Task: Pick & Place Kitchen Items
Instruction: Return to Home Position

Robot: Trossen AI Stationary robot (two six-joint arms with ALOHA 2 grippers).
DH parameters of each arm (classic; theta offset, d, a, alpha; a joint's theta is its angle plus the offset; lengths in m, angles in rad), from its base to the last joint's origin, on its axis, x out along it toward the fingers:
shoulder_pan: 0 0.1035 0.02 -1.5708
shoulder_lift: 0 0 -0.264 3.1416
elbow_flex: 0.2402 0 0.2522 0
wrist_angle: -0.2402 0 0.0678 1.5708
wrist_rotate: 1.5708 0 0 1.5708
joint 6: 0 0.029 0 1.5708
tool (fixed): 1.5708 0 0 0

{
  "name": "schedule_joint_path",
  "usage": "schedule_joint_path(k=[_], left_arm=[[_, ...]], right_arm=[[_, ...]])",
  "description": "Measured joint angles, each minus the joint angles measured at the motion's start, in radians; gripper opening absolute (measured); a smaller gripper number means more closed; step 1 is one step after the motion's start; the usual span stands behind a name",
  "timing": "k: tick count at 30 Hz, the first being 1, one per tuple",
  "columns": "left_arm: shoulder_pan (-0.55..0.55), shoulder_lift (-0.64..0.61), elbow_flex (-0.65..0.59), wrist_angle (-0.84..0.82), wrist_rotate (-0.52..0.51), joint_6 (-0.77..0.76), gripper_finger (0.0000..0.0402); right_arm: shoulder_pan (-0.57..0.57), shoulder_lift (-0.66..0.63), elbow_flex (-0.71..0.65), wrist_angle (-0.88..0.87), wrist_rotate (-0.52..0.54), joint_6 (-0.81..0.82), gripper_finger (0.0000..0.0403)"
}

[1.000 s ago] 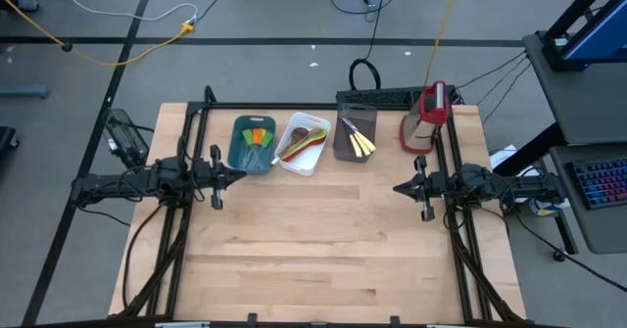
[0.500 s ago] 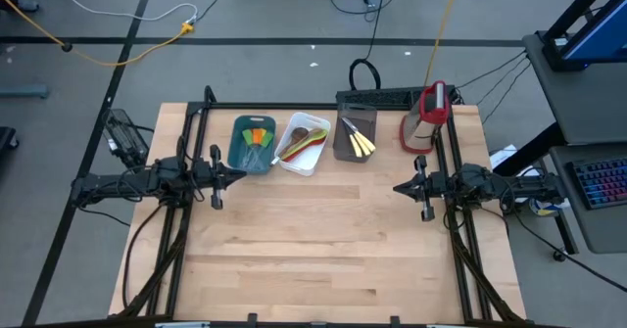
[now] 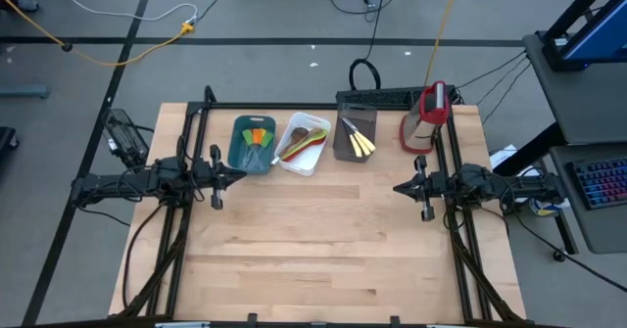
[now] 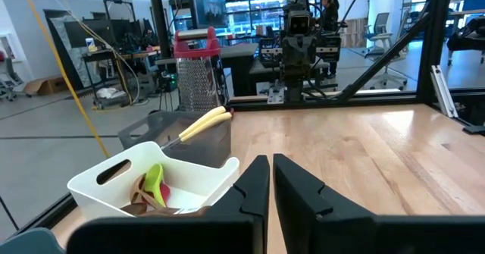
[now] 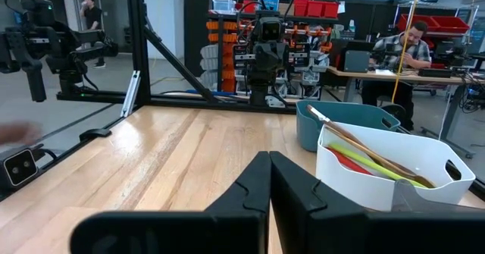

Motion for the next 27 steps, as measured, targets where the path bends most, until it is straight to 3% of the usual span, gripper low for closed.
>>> schedule_joint_path(k=[9,27], left_arm=[[0.000,0.000,0.001,0.000,0.000,0.000,0.0002],[0.000,0.000,0.001,0.000,0.001,0.000,0.0031]], right_arm=[[0.000,0.000,0.000,0.000,0.000,0.000,0.0000],[0.000,0.000,0.000,0.000,0.000,0.000,0.0000]])
